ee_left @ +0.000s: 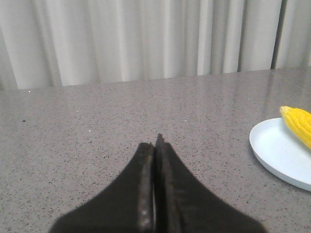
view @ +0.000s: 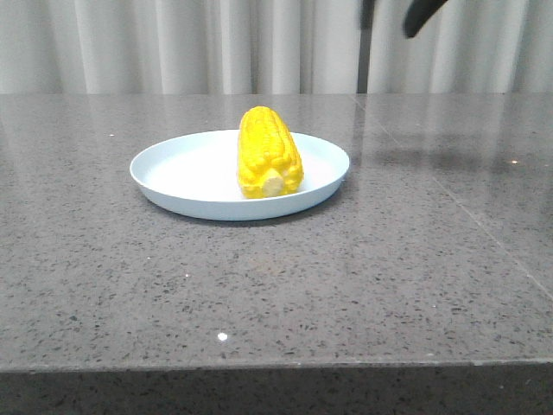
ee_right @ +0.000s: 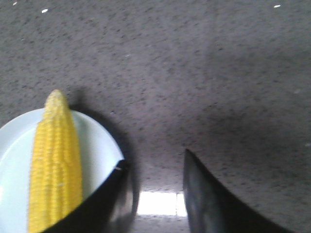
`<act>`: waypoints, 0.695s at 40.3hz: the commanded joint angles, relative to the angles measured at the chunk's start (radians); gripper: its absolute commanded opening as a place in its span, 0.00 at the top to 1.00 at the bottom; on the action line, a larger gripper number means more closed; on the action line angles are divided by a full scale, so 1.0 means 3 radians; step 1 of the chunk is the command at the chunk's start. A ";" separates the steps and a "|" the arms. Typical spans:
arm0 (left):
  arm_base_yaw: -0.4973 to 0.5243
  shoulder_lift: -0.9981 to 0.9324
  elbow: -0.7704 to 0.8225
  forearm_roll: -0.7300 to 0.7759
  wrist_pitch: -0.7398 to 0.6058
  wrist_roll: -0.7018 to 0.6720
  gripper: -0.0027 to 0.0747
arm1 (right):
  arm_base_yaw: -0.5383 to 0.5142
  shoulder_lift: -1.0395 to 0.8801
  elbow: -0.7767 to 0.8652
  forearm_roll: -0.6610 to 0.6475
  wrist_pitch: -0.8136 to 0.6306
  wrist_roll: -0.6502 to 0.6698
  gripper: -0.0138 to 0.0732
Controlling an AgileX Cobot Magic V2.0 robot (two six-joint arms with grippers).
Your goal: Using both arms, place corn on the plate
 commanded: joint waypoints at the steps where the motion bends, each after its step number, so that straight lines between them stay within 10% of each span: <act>1: -0.0023 0.0038 -0.0085 -0.0006 -0.0269 -0.0010 0.99 | -0.0249 -0.0257 -0.0109 0.0016 0.0003 -0.0309 0.73; 17: -0.0023 0.0038 -0.0085 -0.0006 -0.0269 -0.0010 0.99 | -0.0785 -0.0537 0.0079 0.0020 0.0305 -0.1015 0.91; 28: -0.0023 0.0038 -0.0085 -0.0006 -0.0269 -0.0010 0.99 | -0.0779 -0.1330 0.1270 -0.0092 -0.0549 -0.1050 0.92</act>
